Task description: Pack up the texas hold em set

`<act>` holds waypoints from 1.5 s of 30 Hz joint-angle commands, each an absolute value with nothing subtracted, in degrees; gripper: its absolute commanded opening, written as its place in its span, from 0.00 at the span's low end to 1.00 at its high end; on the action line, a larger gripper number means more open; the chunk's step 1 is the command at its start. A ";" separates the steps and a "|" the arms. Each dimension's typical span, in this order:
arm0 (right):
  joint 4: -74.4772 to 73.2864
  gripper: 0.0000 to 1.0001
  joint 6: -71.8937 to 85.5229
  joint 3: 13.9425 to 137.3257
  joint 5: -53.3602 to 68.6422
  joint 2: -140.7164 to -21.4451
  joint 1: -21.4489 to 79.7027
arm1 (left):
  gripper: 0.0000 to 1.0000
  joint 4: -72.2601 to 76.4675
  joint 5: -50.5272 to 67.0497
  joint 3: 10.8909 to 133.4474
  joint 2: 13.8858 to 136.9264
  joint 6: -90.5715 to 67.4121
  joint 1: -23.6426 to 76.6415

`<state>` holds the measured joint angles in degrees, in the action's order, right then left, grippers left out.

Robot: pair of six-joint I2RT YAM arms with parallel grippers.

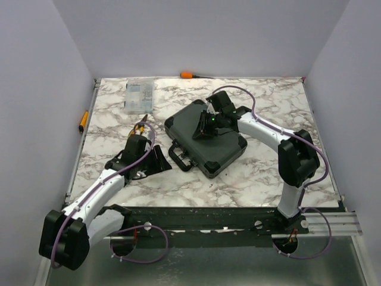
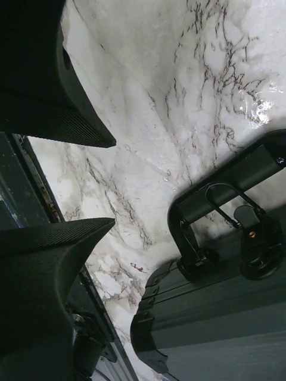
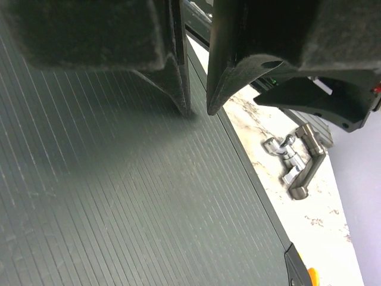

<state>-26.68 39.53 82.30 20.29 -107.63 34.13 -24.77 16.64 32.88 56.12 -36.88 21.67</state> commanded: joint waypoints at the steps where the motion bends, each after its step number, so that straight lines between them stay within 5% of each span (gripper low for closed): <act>1: -37.35 0.22 35.96 75.98 14.15 -113.22 35.24 | 0.49 -15.83 21.24 30.30 60.34 -38.93 20.74; 34: -38.82 0.18 32.17 73.78 14.20 -111.78 35.24 | 0.32 1.41 27.01 37.65 83.43 -40.26 19.60; 45: -38.85 0.17 32.65 73.58 13.89 -111.44 35.24 | 0.38 1.14 25.76 36.26 83.40 -41.02 19.46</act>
